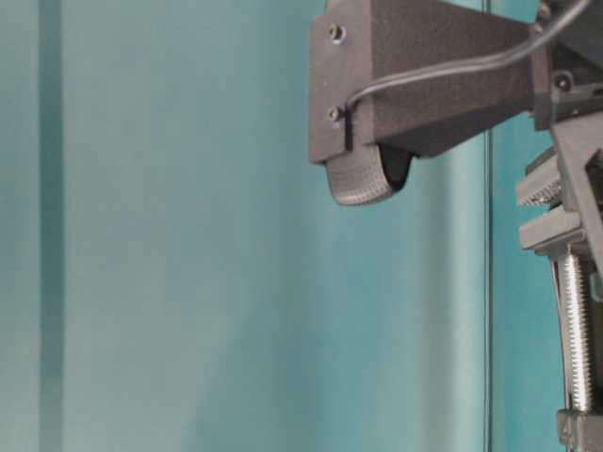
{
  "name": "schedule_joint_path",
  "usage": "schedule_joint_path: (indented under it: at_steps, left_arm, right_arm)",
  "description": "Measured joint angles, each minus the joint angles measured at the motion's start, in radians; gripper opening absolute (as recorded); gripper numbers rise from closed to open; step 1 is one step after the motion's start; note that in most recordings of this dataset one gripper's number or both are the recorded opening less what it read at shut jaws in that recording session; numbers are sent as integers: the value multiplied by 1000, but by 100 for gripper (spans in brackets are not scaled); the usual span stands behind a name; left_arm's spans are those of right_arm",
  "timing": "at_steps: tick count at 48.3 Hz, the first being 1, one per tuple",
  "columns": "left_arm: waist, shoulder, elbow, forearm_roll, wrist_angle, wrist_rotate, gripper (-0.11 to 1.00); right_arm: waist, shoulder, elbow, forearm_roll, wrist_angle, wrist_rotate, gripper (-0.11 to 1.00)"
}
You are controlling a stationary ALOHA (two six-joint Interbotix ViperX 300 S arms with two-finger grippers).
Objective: Insert the USB cable into the fixed female connector.
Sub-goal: 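Push the USB plug forward into the female port with the right gripper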
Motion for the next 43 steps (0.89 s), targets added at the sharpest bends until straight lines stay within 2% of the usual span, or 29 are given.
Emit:
schedule_joint_path:
  at_steps: [43]
  left_arm:
    - [0,-2,0,0,2,0,98]
  right_arm:
    - [-12,0,0,0,12,6,21]
